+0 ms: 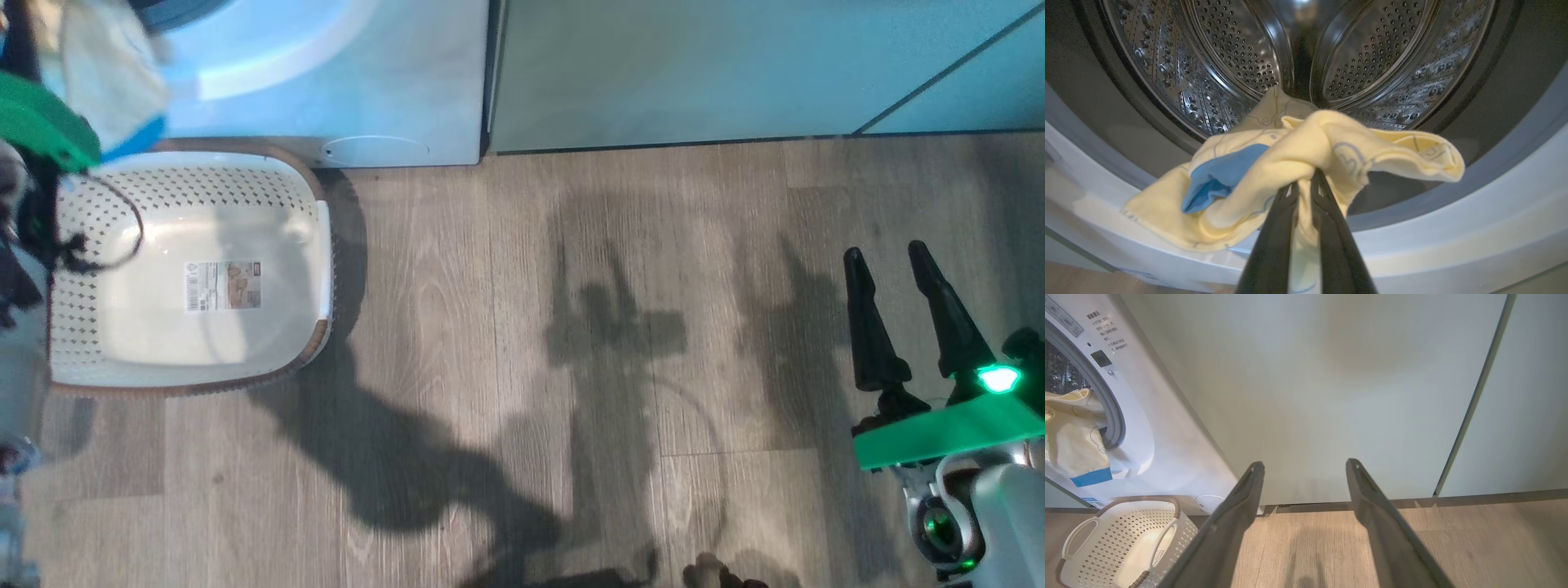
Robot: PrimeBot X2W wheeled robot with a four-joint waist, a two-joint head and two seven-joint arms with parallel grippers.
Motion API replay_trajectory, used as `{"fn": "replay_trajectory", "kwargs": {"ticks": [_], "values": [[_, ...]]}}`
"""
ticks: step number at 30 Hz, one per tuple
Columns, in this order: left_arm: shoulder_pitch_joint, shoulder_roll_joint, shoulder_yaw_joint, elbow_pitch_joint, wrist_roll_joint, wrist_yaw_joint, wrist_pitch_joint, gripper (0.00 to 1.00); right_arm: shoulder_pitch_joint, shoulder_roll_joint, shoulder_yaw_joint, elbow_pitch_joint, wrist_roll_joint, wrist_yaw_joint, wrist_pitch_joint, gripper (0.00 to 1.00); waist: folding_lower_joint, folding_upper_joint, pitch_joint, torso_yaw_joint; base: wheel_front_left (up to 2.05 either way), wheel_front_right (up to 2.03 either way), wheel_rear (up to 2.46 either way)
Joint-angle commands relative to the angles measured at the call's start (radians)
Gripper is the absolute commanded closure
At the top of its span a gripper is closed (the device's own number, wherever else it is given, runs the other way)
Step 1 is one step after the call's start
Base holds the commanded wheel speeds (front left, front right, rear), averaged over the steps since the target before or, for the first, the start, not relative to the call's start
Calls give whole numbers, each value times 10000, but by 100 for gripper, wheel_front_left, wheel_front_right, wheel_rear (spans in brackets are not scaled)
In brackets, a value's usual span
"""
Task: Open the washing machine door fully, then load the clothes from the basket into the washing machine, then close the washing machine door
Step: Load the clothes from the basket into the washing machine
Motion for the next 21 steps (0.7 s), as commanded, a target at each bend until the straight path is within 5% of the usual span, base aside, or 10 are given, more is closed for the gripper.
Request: {"fn": "replay_trajectory", "kwargs": {"ticks": [1,21], "values": [[-596,697,102,-326,-101,-8,79,100,144,-157,95,-275,29,4,-67,0,1,0,42,-21,0,0,0],[-4611,1759,-561,336,10,353,1069,100,-723,155,406,-437,170,4,-67,0,1,0,1953,-679,0,0,0]]}}
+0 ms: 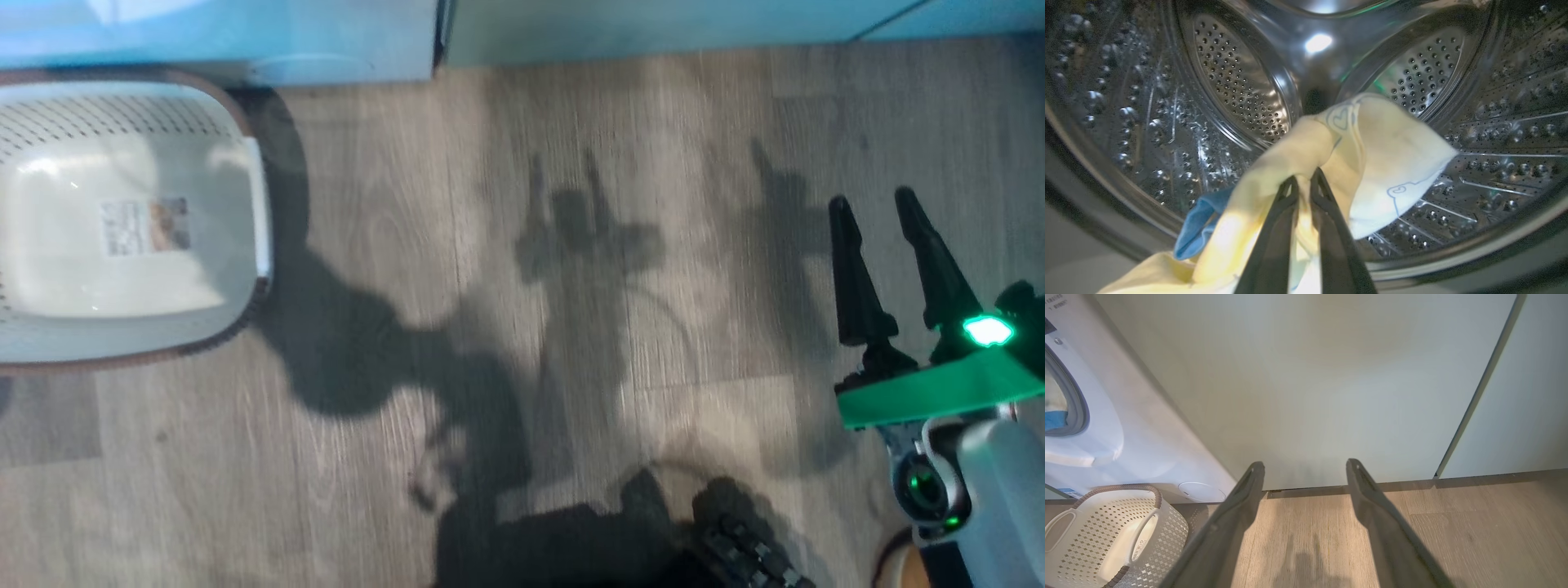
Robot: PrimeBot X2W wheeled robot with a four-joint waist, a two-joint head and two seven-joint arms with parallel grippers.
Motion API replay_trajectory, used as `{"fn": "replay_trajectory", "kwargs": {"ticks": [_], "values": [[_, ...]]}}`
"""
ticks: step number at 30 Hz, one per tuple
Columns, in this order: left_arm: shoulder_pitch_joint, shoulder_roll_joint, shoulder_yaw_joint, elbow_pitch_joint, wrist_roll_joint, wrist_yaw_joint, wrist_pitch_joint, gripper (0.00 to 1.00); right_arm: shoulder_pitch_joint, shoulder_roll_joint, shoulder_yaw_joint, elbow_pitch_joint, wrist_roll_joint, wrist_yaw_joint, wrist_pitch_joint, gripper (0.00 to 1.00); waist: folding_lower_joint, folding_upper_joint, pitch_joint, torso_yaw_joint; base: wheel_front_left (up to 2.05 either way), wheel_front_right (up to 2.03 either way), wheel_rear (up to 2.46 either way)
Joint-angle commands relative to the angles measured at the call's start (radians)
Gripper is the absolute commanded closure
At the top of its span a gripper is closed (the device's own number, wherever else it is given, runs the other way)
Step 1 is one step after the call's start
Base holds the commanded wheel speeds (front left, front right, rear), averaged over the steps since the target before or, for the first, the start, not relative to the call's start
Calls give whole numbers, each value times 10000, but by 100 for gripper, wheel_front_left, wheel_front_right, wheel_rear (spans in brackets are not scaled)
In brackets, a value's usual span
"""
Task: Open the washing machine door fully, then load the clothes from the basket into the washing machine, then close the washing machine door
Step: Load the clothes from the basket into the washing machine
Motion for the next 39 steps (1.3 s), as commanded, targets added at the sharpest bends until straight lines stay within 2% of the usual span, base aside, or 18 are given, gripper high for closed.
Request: {"fn": "replay_trajectory", "kwargs": {"ticks": [1,16,23,28,34,35,38,39], "values": [[-589,650,31,-212,141,109,29,100,-31,-63,163,-303,73,4,-67,0,-1,0,422,-173,0,0,0],[-3124,458,-533,66,696,849,-660,100,-496,147,370,-259,169,4,-67,0,-1,0,1663,-566,0,0,0],[-3411,296,-556,-394,694,1029,-1128,100,-560,187,476,-224,178,4,-67,0,-1,0,1777,-667,0,0,0],[-3294,423,-484,-731,711,1116,-1258,100,-598,218,558,-202,192,4,-67,0,-1,0,1876,-739,0,0,0],[-3186,666,-302,-42,534,1113,-1235,100,-642,243,643,-139,210,4,-67,0,-1,0,1907,-798,0,0,0],[-3200,668,-330,187,506,1045,-1097,94,-643,237,634,-127,209,4,-67,0,-1,0,1895,-788,0,0,0],[-3300,651,-491,933,496,875,-472,50,-656,198,610,-98,194,4,-67,0,-1,0,1838,-747,0,0,0],[-3355,626,-538,1133,472,761,-315,17,-670,185,594,-105,186,4,-67,0,-1,0,1810,-729,0,0,0]]}}
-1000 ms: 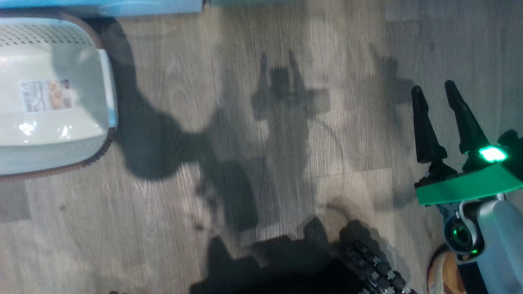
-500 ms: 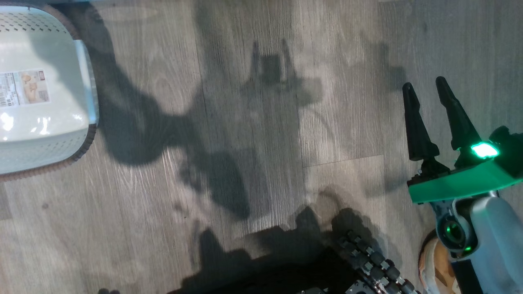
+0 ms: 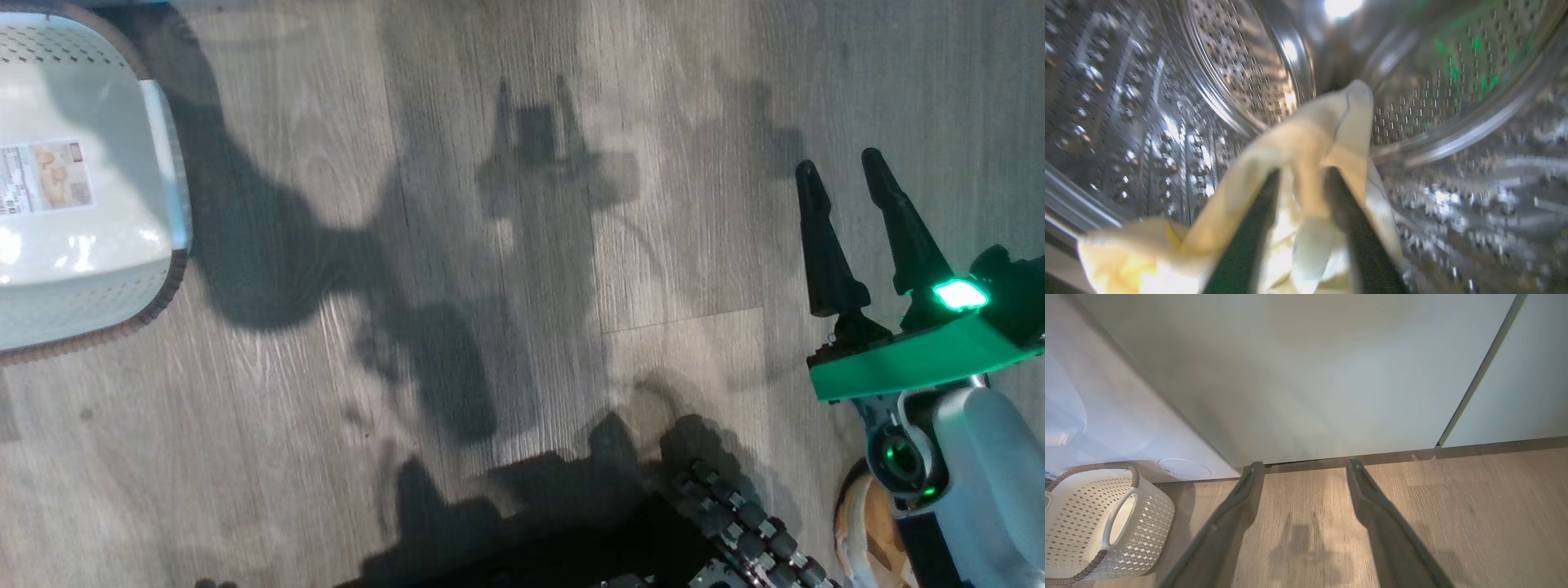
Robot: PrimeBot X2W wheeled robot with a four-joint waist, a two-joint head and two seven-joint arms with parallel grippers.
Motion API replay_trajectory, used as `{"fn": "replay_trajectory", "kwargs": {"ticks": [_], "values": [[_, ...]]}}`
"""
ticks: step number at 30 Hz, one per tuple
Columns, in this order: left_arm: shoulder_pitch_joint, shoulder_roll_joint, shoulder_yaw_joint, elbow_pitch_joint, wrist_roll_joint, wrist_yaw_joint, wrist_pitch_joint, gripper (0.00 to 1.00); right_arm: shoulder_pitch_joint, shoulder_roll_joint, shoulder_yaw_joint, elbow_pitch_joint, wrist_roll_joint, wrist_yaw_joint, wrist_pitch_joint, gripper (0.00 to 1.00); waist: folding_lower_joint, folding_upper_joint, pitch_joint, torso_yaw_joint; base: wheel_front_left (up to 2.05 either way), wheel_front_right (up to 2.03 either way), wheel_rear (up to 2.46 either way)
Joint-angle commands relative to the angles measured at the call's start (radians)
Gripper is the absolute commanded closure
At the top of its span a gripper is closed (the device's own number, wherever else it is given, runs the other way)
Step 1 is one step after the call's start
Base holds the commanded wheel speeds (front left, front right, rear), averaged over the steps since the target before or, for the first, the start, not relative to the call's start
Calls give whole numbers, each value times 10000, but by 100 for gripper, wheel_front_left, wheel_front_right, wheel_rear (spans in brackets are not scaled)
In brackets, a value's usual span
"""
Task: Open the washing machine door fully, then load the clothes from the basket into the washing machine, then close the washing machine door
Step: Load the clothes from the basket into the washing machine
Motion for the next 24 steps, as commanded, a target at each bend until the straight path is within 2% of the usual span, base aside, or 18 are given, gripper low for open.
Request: {"fn": "replay_trajectory", "kwargs": {"ticks": [1,12,17,24], "values": [[-347,421,-77,-210,-54,-68,103,0,151,-151,92,-230,7,4,-67,0,0,0,-42,33,0,0,0],[-114,252,-518,1489,-337,-878,861,0,317,-228,-98,-178,-85,4,-67,0,0,0,-968,368,0,0,0],[833,174,-660,1774,-684,-998,938,0,619,-270,-272,-113,-125,4,-67,0,0,0,-1760,583,0,0,0],[2697,-247,-1145,1527,-1685,-1011,1025,0,1126,-405,-523,-58,-203,4,-67,0,0,0,-2973,924,0,0,0]]}}
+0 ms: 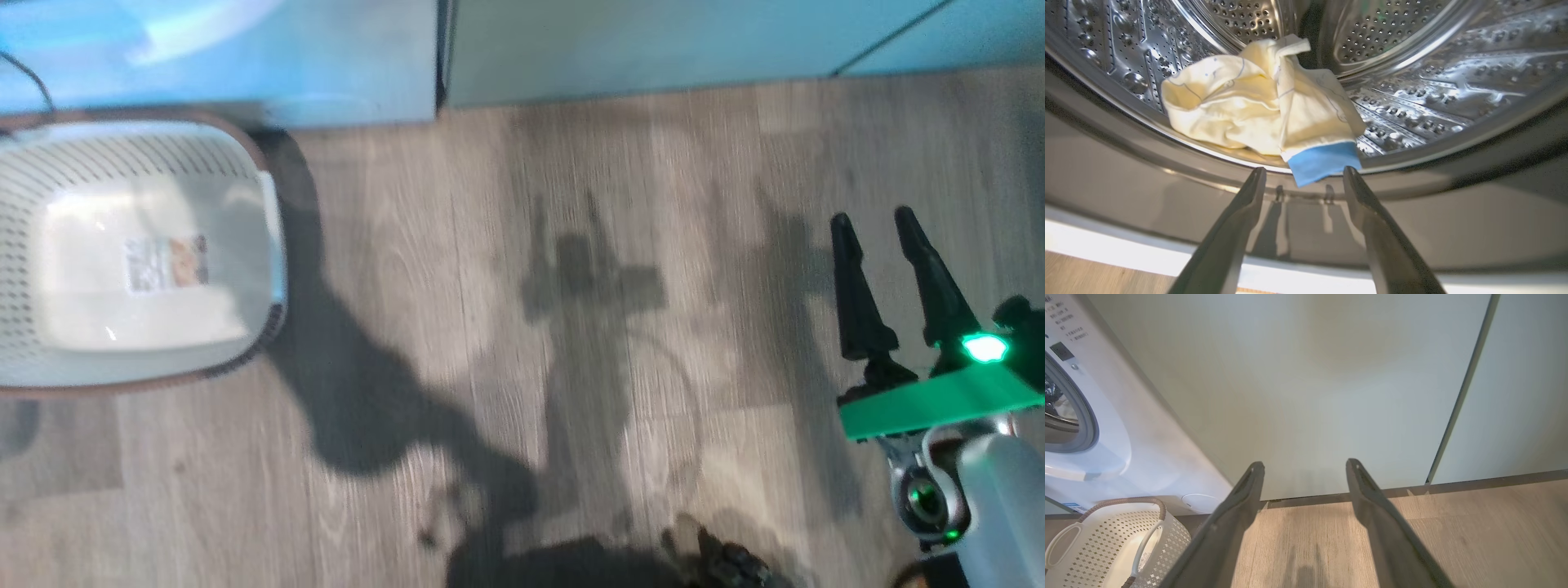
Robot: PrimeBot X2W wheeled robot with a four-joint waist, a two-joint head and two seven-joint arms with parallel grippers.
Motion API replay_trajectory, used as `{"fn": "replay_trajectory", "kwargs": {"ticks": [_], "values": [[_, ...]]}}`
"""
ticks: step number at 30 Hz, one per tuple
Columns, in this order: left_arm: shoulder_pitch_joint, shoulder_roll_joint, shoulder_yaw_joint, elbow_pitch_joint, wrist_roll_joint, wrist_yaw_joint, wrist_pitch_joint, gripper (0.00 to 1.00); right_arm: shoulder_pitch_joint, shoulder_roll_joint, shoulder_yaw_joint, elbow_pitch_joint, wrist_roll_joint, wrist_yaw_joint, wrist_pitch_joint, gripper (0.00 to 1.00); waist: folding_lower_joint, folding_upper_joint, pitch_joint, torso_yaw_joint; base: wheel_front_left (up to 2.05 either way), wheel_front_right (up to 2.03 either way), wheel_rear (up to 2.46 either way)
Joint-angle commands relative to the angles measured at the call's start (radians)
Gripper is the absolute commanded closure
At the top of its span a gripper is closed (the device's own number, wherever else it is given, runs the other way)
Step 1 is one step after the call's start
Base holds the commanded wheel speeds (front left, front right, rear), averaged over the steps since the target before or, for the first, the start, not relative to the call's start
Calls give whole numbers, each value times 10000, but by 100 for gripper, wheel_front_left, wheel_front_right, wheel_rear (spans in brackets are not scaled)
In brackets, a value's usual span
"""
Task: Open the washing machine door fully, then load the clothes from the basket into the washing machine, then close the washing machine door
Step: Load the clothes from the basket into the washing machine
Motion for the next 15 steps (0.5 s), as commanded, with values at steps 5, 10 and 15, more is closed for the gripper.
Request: {"fn": "replay_trajectory", "kwargs": {"ticks": [5,10,15], "values": [[1649,399,-567,-1092,-992,-9,-95,0,644,-306,-120,-182,-154,4,-67,0,1,-1,-1532,463,0,0,0],[2982,441,-832,-1615,-1744,-10,-577,0,946,-402,-242,-169,-192,4,-67,0,1,-1,-2255,669,0,0,0],[4485,421,-1189,-2188,-2524,-10,-1180,0,1268,-499,-331,-148,-257,4,-67,0,1,-1,-2996,906,0,0,0]]}}
